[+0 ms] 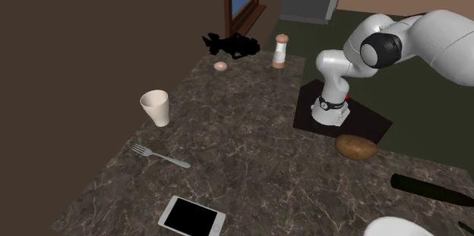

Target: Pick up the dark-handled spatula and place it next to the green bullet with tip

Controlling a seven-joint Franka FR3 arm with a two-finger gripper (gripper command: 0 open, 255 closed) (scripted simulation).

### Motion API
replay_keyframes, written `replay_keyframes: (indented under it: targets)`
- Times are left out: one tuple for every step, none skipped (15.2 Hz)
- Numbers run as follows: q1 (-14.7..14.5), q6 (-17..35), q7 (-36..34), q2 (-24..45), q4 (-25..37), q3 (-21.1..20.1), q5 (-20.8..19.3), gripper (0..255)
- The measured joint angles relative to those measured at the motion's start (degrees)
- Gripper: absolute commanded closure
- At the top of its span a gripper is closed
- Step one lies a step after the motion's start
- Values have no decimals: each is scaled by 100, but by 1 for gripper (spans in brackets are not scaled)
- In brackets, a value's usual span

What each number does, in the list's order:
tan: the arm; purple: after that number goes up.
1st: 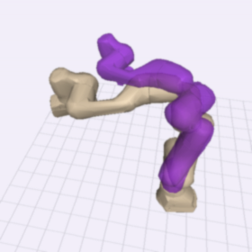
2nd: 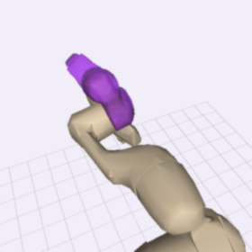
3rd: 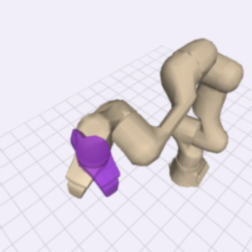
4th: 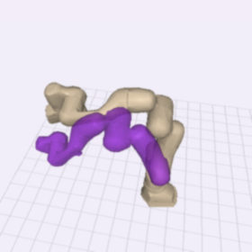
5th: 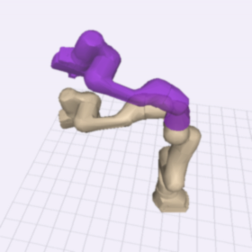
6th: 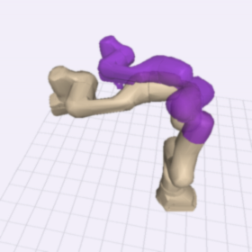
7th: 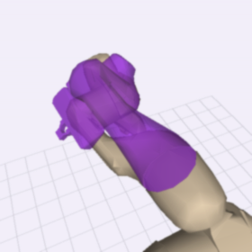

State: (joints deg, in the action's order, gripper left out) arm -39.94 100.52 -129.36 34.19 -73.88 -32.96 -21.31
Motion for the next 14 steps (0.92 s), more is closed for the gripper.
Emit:
replay_keyframes:
  targets:
    - [19,64,-11,-15,-84,-1,1,255]
    - [36,154,-28,-20,-181,0,-4,255]
    - [47,226,-38,-8,-245,6,-13,255]
    - [42,287,-54,21,-281,15,-28,255]
    - [60,358,-62,20,-359,18,-33,255]
    - [71,422,-66,37,-407,27,-45,255]
    - [69,482,-78,69,-439,38,-63,255]
    - [50,522,-97,112,-441,49,-82,255]
    - [68,600,-110,104,-532,50,-88,255]
    - [77,680,-128,112,-608,56,-99,255]
    - [86,751,-137,130,-664,65,-113,255]
    - [74,805,-153,172,-675,77,-134,255]
    - [71,863,-168,195,-706,86,-152,255]
    - [81,923,-175,192,-751,88,-161,255]
